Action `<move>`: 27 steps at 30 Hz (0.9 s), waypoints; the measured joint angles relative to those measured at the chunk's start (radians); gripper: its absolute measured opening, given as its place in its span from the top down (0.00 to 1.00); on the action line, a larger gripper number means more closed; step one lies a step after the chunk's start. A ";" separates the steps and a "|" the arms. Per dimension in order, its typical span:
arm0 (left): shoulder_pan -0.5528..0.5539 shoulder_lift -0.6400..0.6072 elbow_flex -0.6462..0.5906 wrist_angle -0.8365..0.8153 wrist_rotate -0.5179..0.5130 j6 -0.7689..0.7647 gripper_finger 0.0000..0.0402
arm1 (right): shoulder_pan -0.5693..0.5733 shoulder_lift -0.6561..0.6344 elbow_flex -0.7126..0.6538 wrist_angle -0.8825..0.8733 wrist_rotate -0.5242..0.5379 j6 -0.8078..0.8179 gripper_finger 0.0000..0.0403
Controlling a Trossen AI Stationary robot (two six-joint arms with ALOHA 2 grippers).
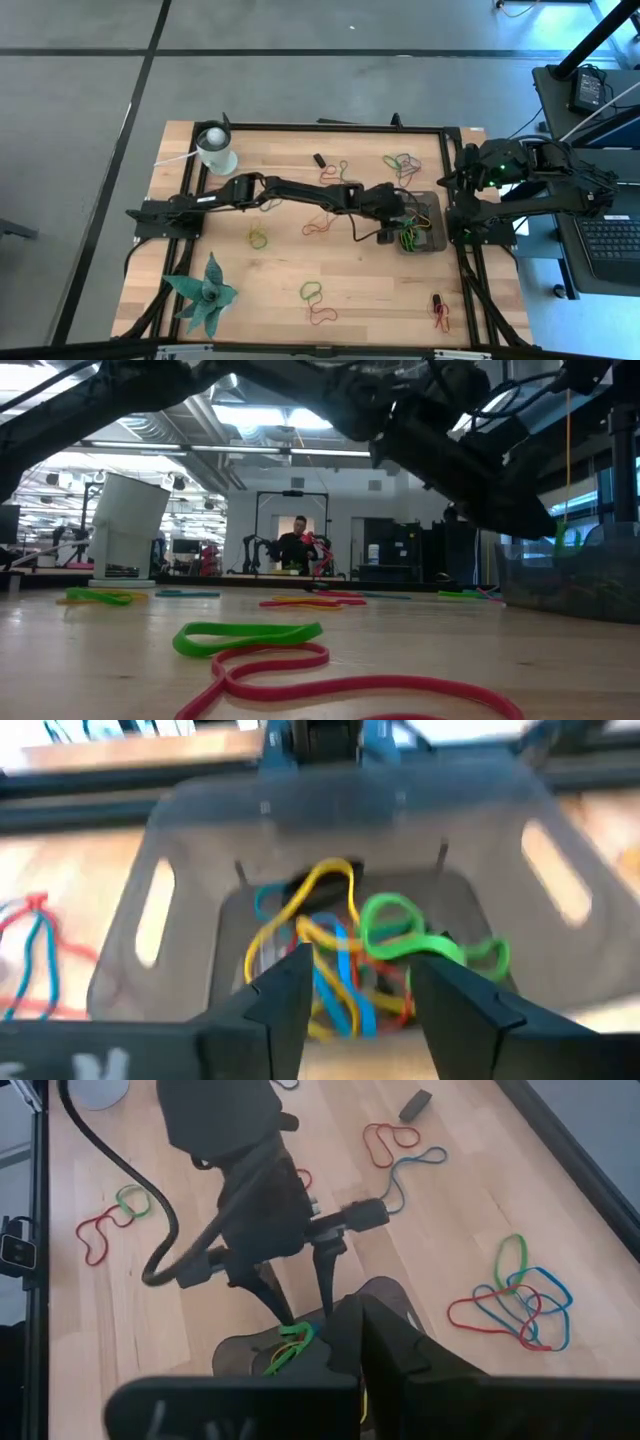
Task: Pick and place rubber bands into bin
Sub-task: Put the green rubber band into the black bin
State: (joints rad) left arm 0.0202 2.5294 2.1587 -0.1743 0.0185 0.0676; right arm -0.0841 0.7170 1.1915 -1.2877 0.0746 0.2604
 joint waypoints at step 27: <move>-0.025 0.000 0.118 -0.089 -0.292 0.463 0.67 | 0.000 0.000 0.000 0.000 0.001 0.026 0.99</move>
State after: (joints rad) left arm -0.0050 2.5290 2.2768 -0.2638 -0.2738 0.5306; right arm -0.0841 0.7170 1.1912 -1.2873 0.0755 0.2863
